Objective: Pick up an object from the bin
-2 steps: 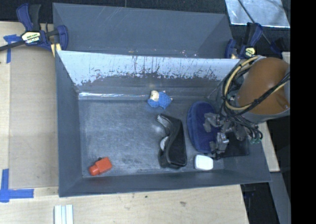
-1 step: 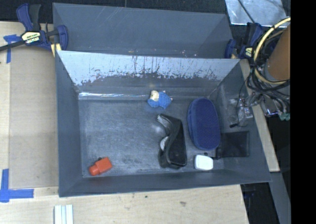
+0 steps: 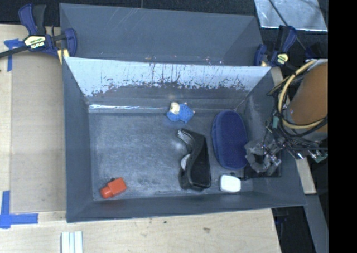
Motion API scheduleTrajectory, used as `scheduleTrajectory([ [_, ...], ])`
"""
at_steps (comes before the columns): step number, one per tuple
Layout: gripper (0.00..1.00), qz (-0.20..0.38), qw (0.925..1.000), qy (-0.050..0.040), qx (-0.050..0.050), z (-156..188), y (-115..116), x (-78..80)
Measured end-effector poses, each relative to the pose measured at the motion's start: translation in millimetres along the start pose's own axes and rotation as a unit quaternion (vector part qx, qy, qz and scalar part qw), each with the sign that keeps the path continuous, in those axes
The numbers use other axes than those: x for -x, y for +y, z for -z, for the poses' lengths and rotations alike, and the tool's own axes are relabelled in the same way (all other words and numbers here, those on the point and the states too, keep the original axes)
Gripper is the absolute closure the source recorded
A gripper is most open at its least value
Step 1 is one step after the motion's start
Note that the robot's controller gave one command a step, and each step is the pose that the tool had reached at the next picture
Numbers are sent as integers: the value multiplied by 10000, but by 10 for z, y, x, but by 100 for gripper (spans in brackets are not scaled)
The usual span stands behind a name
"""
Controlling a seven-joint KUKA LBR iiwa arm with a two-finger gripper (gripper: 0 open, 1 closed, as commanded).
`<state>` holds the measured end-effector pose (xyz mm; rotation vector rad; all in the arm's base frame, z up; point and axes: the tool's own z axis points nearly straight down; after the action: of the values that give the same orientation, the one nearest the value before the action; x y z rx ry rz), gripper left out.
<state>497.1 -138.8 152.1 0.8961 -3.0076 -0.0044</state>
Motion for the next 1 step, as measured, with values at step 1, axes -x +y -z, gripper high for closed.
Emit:
scheduleTrajectory([
  [1,0,-4,10000,-18,-22,22,-12,13],
])
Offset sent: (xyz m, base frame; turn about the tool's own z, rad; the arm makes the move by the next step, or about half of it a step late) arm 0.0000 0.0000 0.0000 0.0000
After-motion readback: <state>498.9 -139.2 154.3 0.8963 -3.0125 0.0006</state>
